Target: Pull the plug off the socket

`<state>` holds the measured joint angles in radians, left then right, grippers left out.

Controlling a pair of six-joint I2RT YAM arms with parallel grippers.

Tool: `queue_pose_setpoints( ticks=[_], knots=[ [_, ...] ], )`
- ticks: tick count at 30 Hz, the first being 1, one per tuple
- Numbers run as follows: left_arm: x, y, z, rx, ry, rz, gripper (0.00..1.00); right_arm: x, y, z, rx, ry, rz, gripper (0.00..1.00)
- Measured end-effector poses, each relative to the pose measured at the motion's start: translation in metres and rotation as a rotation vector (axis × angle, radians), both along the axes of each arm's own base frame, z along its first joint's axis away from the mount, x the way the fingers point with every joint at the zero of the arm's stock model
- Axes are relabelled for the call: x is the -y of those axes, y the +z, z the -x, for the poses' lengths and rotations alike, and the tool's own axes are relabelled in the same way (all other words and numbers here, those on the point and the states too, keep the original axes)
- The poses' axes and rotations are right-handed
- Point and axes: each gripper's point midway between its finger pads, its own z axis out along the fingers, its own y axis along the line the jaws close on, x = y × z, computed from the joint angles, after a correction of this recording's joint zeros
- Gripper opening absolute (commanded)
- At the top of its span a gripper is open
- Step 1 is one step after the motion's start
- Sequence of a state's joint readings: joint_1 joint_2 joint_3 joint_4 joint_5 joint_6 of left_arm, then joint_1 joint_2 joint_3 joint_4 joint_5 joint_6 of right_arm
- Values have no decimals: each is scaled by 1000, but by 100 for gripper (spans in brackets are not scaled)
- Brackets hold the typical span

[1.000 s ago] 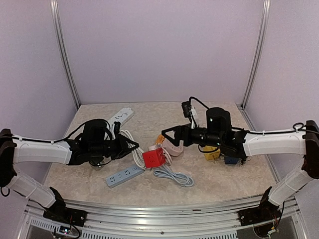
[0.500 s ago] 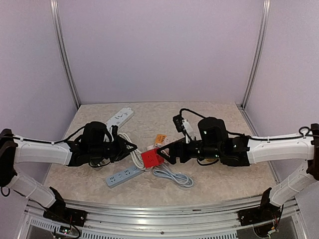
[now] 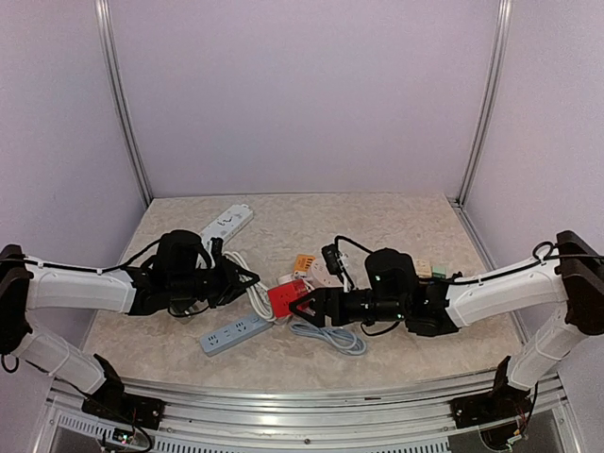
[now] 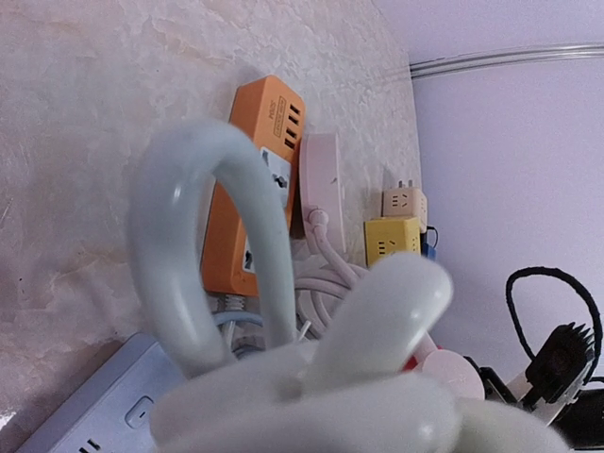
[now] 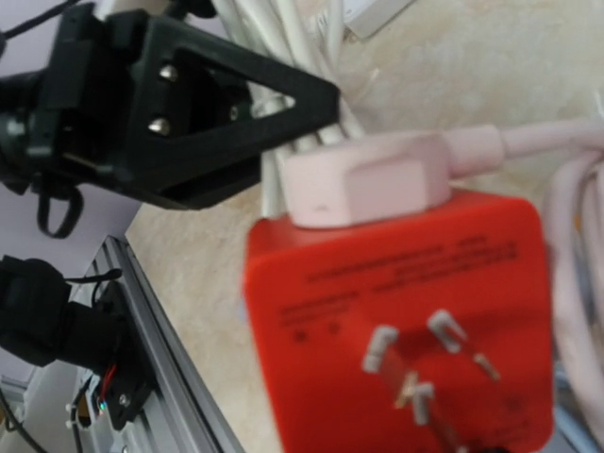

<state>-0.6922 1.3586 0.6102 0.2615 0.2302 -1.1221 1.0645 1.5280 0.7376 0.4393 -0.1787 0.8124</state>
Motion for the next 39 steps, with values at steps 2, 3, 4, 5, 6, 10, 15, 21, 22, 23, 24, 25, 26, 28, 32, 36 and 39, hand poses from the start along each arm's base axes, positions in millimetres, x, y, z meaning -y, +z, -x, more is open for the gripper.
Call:
queue_pose_setpoints(
  ticks=[2, 3, 4, 5, 6, 10, 15, 21, 22, 23, 24, 25, 26, 28, 32, 36, 39],
  knots=[
    [0, 0, 0, 0, -2, 1, 0, -1, -5, -1, -17, -8, 5, 82],
    [0, 0, 0, -1, -2, 0, 0, -1, -8, -2, -22, -13, 9, 83],
    [0, 0, 0, -1, -2, 1, 0, -1, -10, -3, -27, -18, 13, 83],
    [0, 0, 0, -1, -2, 0, 0, -1, -13, -4, -30, -24, 18, 83],
    [0, 0, 0, -1, -1, 0, 0, 0, -16, -5, -34, -32, 24, 84],
    [0, 0, 0, -1, -4, 3, 0, 1, -26, -9, -50, -60, 44, 85],
    [1, 0, 1, -2, -7, 3, 0, -1, -32, -11, -46, -65, 48, 66],
    [-1, 0, -1, 0, -5, 1, 0, -8, -32, -13, -35, -38, 30, 64],
    [-2, 0, -1, 0, -2, 1, 0, -8, -32, -14, -33, -36, 30, 66],
    [-2, 0, -2, 0, -1, 1, 0, -10, -33, -15, -31, -33, 29, 69],
    [-2, 1, -2, 1, -1, 2, 0, -11, -33, -17, -29, -34, 26, 72],
    [-1, 1, -2, 1, -2, 4, 0, -11, -34, -19, -27, -33, 22, 74],
    [-1, 1, -2, 1, -4, 4, 0, -12, -34, -19, -27, -30, 18, 76],
    [-1, 1, -1, 0, -7, 5, 0, -14, -35, -21, -25, -24, 7, 76],
    [-1, 3, -2, 3, -6, 7, 0, -13, -33, -24, -22, -22, -3, 75],
    [0, 4, -3, 8, -7, 13, 0, -11, -31, -29, 0, -21, -4, 74],
    [1, 5, -3, 10, -9, 17, 0, -10, -30, -33, 18, -18, -4, 76]
  ],
)
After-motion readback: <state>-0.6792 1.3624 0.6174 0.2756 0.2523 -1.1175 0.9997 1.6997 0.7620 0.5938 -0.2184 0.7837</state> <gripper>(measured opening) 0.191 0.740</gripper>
